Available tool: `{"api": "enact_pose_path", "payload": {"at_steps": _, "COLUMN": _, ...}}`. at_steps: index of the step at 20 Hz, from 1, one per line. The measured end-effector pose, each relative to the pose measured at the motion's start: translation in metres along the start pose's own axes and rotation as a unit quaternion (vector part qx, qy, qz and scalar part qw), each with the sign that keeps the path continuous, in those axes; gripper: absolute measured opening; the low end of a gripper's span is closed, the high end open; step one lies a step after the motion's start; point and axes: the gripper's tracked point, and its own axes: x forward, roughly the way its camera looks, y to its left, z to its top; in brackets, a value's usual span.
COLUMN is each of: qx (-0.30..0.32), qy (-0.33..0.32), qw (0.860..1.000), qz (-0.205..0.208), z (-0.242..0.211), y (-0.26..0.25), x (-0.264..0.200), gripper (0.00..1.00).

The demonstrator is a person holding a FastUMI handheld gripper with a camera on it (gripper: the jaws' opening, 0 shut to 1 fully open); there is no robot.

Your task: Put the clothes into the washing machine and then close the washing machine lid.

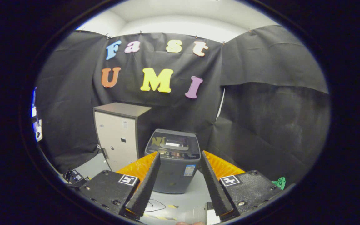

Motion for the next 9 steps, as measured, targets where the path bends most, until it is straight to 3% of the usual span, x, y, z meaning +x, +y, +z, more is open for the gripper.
{"api": "enact_pose_path", "payload": {"at_steps": 9, "qx": 0.001, "qy": -0.052, "qw": 0.997, "qz": 0.052, "z": 0.002, "y": -0.017, "x": -0.062, "gripper": 0.90}}
